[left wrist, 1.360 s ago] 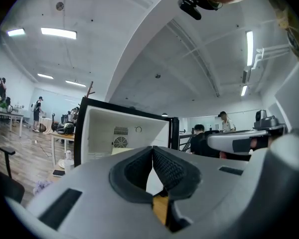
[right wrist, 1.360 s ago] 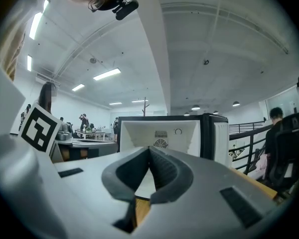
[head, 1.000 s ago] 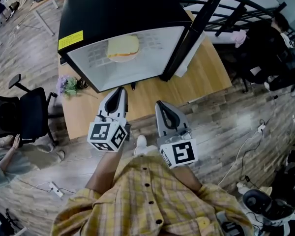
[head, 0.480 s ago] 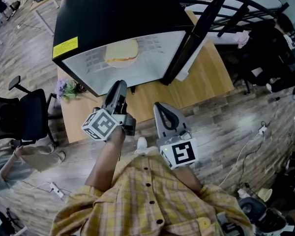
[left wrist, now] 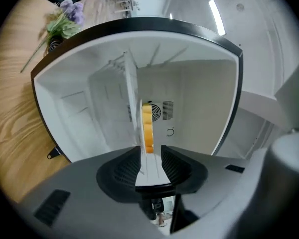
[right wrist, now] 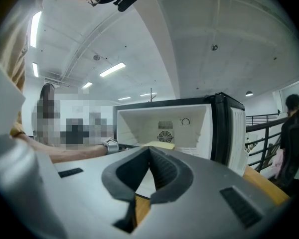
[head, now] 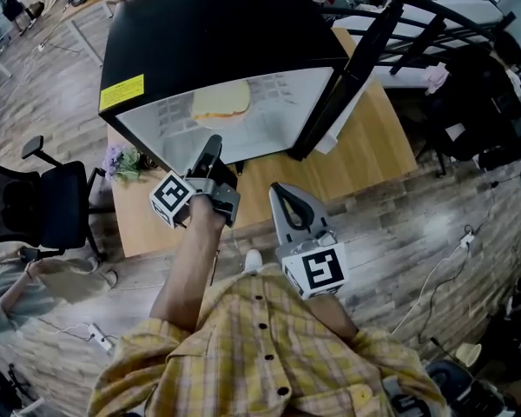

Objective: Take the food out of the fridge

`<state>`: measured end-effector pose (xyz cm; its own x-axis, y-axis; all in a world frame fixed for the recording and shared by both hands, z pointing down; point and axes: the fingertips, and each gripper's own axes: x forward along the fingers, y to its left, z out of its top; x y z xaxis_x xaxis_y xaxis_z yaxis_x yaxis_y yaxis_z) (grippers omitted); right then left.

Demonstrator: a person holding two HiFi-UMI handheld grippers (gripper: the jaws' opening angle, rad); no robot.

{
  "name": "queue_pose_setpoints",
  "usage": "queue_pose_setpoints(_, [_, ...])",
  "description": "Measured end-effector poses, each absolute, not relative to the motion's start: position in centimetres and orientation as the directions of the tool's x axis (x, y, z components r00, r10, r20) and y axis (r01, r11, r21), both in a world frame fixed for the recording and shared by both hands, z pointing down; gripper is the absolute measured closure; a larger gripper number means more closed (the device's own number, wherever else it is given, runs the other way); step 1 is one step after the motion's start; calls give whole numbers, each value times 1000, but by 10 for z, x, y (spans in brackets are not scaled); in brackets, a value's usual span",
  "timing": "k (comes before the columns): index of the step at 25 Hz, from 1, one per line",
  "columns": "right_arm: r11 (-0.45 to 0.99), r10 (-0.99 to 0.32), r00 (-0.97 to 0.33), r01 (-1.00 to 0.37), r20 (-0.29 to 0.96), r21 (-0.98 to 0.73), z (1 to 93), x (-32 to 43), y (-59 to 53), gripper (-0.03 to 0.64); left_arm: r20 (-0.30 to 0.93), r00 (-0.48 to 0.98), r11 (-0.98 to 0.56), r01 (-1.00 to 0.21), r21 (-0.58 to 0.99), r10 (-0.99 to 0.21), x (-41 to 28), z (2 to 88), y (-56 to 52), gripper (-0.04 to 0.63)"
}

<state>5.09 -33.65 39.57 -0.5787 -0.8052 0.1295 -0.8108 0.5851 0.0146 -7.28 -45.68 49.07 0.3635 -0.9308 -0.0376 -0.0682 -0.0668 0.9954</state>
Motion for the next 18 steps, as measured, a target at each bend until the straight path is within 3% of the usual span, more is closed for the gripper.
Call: queue_pose_setpoints(18, [554, -823, -546, -833, 155, 9, 402, 77, -346, 609, 73, 239, 79, 13, 997, -968, -83, 511, -501, 506])
